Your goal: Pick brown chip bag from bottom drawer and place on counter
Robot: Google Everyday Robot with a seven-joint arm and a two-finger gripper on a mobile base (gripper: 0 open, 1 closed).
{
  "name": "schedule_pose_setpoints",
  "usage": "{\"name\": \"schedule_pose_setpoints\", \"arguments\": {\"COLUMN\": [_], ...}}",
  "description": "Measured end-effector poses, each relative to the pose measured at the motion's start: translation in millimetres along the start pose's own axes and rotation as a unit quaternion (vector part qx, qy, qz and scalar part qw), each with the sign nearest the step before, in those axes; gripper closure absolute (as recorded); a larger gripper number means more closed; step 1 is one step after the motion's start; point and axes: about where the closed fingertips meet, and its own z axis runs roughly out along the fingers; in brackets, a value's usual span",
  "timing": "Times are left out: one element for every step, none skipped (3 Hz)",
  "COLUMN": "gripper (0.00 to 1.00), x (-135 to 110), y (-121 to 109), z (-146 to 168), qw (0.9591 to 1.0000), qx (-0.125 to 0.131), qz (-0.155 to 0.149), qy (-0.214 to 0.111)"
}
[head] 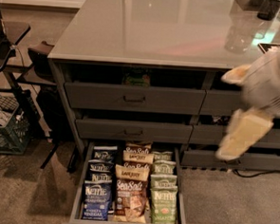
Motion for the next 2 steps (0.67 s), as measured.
{"name": "schedule_pose_setpoints", "arguments": {"gripper": [0.0,0.0], "x": [-35.6,-64.4], "y": [28.9,42.3], "z": [89.1,174.4], "qw": [0.9969,0.9928], "qx": [-0.048,-0.075], "qz": [-0.014,-0.005], "qy": [-0.061,-0.093]}}
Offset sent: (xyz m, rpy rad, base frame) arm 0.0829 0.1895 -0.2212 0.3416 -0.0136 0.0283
